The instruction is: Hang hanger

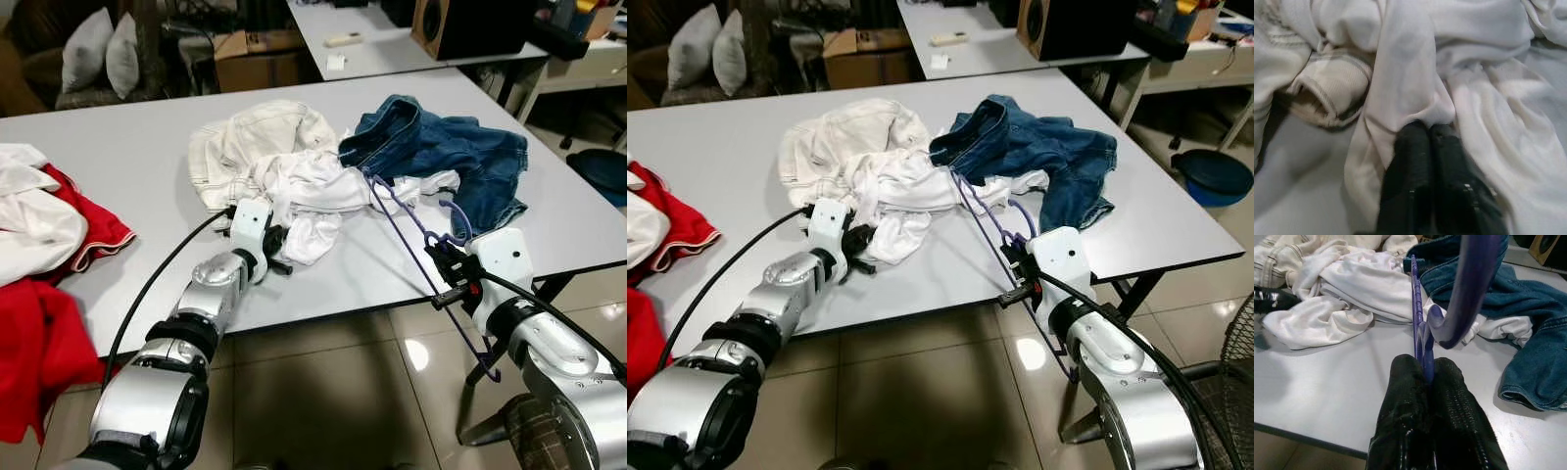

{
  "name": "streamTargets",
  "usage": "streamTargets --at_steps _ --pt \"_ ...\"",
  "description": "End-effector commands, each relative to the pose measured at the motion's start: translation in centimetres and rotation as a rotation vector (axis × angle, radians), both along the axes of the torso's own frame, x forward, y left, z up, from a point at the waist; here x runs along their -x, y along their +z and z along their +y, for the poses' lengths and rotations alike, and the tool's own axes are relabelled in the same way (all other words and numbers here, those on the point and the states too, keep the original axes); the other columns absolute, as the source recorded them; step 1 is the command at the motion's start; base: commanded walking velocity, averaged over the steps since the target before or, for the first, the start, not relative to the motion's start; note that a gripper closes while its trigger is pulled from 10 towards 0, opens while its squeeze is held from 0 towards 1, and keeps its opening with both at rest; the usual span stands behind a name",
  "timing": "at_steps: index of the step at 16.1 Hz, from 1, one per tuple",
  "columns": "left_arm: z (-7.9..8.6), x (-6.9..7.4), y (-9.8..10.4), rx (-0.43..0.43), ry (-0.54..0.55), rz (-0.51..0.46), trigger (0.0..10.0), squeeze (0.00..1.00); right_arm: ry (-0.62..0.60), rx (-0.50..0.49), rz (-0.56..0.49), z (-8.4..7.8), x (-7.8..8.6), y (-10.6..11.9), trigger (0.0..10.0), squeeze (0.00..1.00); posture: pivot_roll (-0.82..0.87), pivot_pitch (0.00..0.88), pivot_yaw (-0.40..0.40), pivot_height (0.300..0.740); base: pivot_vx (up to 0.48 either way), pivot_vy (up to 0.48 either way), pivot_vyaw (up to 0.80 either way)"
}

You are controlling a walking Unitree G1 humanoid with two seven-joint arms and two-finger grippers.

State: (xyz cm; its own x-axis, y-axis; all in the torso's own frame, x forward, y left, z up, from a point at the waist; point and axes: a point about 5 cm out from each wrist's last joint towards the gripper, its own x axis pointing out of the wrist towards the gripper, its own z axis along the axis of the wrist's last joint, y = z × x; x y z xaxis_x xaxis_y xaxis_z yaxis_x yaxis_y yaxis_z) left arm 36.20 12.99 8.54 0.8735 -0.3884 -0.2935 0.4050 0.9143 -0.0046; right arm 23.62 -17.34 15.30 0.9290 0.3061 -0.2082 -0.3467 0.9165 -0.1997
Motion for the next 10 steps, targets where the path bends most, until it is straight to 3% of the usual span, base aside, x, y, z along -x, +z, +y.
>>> streamTargets --at_steps 1,6,10 --pt "0.0 -0.3 0.5 0.018 0.002 -0.016 0.0 0.0 -0.007 0.006 -0.018 0.0 -0.1 0.4 10.0 0.0 -0.06 0.0 0.09 0.74 0.0 0.0 0.0" --pt "0.0 -0.5 1.0 0.095 0.019 -0.029 0.0 0.0 -0.003 -0.001 -0.027 0.1 -0.4 0.6 10.0 0.0 -0.04 0.0 0.081 0.74 0.0 0.0 0.0" --pt "0.6 -1.0 2.4 0.204 0.044 -0.077 0.0 0.0 0.08 -0.321 -0.082 0.6 0.0 2.0 10.0 0.0 -0.04 0.0 0.088 0.74 0.0 0.0 0.0"
